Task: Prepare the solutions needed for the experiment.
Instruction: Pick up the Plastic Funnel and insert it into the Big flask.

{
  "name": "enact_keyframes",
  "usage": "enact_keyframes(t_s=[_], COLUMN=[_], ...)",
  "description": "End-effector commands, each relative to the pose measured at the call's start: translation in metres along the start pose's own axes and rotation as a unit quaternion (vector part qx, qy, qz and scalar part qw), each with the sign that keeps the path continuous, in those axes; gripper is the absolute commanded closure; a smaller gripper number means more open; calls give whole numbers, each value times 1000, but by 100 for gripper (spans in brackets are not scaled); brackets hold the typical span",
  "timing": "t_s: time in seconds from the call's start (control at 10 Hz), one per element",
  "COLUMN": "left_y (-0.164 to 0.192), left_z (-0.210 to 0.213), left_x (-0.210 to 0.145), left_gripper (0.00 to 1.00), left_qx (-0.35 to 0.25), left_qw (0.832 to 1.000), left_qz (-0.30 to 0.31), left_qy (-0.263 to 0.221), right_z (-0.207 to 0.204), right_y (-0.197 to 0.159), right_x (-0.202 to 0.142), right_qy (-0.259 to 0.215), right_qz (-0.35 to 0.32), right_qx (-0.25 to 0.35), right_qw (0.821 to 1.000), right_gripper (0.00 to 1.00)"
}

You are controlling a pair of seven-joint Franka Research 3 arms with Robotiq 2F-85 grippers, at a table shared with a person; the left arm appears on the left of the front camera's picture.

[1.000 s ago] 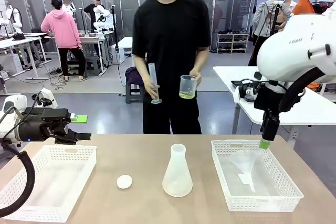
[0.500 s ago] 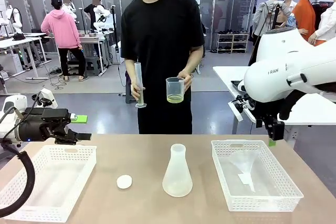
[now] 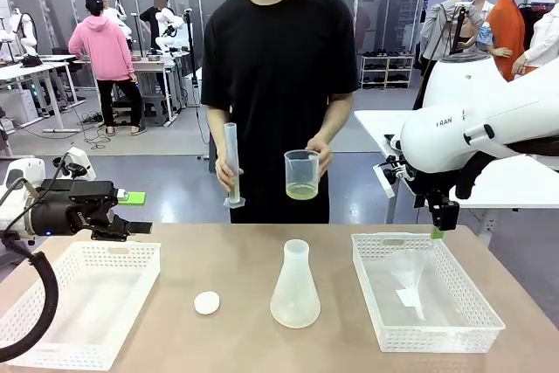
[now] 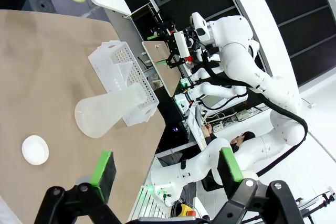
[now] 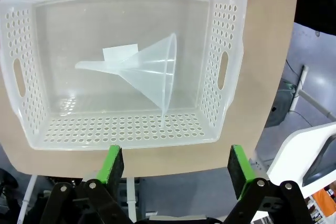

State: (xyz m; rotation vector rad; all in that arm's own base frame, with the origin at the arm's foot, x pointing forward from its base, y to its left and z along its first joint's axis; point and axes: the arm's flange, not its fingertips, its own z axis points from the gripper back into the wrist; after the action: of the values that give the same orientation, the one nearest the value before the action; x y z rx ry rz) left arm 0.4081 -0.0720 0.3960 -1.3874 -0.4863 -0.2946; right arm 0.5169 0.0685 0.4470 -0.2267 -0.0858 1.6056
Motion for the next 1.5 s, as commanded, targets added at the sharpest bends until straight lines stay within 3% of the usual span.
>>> enact_keyframes(t_s=[0.0,1.1,1.4], left_y=[0,0,0], left_z=[-2,-2,-2], left_x=[0,0,0], left_gripper=[0,0,0], left_qx=[5,5,5], left_qw=[1000,1000,1000], left_qz=[0,0,0], left_qy=[3,3,3], right_z=[3,-84,-89], right_y=[4,-45,-45], right_x=[-2,-9,-5], right_qy=[9,-119,-130], right_qz=[8,29,38], right_qx=[2,138,173], right_qw=[1000,983,976], right_gripper=[0,0,0])
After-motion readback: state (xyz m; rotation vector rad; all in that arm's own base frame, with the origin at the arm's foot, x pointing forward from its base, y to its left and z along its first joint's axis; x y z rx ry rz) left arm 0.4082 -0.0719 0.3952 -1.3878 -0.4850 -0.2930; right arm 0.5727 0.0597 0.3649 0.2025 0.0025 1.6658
